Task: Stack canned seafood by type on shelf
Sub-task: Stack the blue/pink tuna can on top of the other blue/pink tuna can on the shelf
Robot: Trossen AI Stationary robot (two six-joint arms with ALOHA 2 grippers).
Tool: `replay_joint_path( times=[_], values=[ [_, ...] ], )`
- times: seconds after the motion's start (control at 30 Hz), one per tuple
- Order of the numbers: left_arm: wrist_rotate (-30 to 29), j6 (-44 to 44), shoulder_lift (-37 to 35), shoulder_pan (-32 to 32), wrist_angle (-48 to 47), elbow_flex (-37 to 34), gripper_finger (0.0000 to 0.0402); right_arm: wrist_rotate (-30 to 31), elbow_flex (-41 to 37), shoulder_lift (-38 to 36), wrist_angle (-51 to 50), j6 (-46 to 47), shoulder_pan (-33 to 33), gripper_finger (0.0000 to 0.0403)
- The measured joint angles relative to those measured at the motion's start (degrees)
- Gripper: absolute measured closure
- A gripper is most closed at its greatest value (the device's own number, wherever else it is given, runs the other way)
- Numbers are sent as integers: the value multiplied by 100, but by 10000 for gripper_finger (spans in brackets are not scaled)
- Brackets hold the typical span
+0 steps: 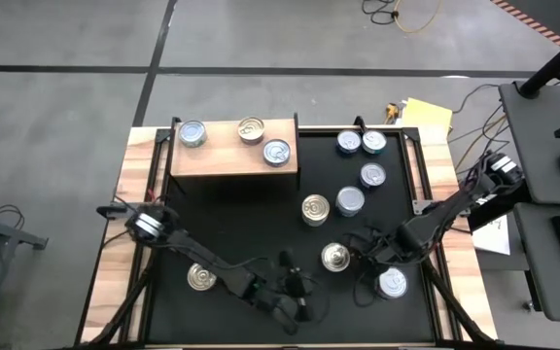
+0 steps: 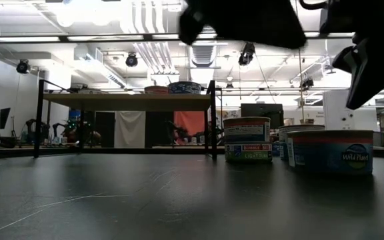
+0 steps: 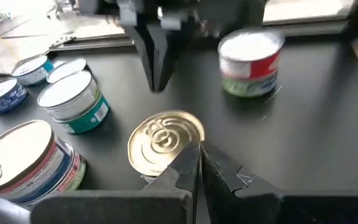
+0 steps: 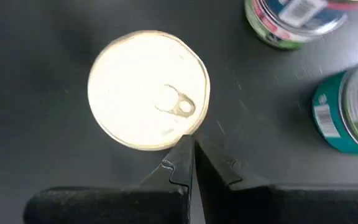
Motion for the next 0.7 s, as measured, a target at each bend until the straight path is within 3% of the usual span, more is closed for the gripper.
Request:
replay_joint_path(
  times=[0.23,0.53,0.7],
  values=[
    [81,-369,651,382,-807,823,401,0,-378,-206,3,192,191,393],
    [86,-335,861,500,-879,895,402,-44,-957,-471,24,713,281,393],
    [87,-382,1054,570,-861,893,401,-48,-1237,-651,596,769,272,393]
  ],
)
